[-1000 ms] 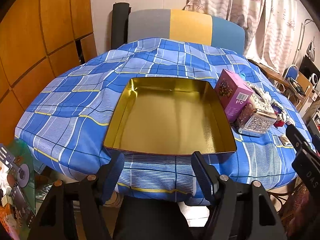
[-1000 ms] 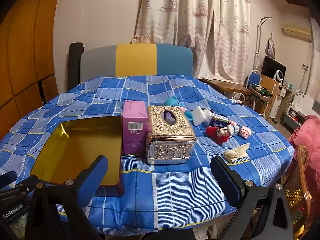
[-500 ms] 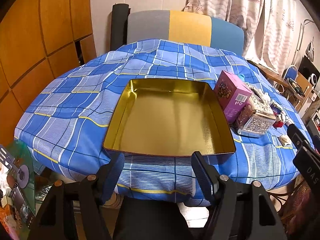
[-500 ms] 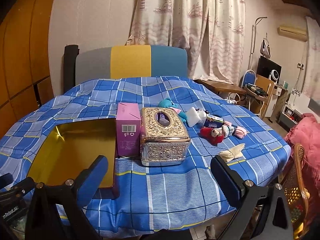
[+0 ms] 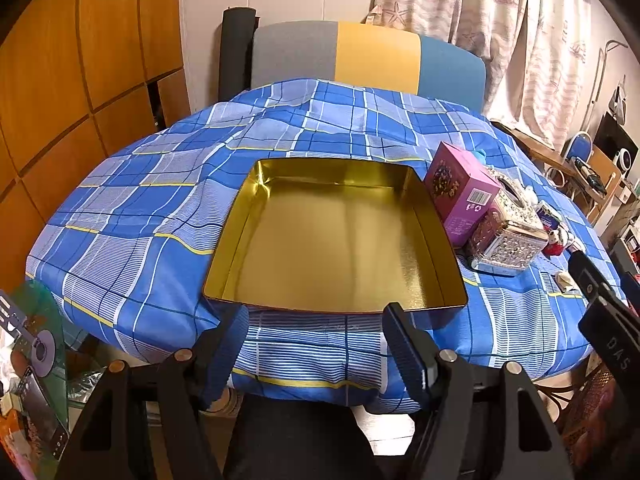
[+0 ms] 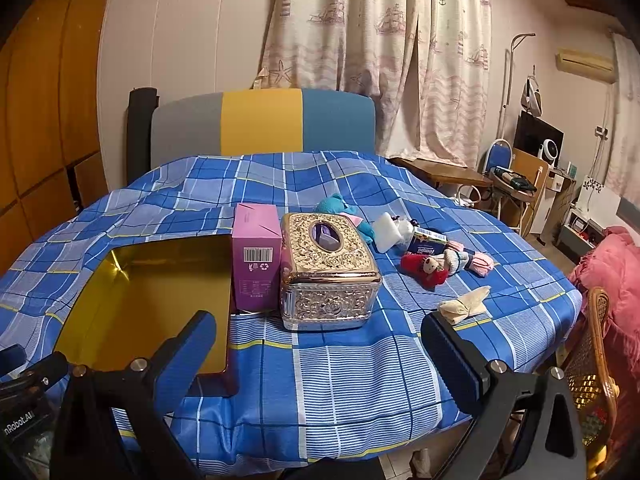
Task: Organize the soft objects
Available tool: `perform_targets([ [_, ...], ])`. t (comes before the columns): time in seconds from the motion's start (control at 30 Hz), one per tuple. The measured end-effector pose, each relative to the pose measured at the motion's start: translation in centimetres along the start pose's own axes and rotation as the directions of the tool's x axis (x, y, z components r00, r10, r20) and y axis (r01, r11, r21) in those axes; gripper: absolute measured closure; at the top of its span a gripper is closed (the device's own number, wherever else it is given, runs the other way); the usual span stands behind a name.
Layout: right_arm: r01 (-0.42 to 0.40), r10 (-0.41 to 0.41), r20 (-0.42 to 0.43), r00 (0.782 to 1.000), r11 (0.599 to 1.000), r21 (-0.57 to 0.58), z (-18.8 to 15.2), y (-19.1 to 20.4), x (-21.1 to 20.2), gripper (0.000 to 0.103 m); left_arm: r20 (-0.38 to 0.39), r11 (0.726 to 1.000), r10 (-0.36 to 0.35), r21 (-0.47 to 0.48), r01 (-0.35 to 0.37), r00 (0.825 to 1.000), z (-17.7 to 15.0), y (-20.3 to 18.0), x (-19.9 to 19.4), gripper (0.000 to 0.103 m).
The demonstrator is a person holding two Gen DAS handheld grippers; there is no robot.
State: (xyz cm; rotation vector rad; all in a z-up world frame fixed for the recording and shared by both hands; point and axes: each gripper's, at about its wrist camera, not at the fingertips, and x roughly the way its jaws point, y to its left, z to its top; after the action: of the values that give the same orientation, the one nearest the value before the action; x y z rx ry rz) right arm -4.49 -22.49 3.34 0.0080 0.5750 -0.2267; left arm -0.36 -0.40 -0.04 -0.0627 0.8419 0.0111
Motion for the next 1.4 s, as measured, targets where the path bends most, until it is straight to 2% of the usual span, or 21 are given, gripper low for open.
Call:
perform_targets([
  [0.43, -0.011, 0.01, -0.017, 1.0, 1.0, -0.023, -0.6, 1.0, 0.2, 0.0, 0.009, 0.999, -0.023, 0.041, 0.022, 1.0, -0.1, -1.2, -0.3, 0.032],
  [1.4, -0.012, 0.012, -0.025, 1.0, 1.0, -0.026, -0.8, 1.0, 0.4, 0.0, -0.004, 0.999, -0.018, 0.036, 0.018, 1.0, -0.1, -1.1, 0.0, 0.032],
])
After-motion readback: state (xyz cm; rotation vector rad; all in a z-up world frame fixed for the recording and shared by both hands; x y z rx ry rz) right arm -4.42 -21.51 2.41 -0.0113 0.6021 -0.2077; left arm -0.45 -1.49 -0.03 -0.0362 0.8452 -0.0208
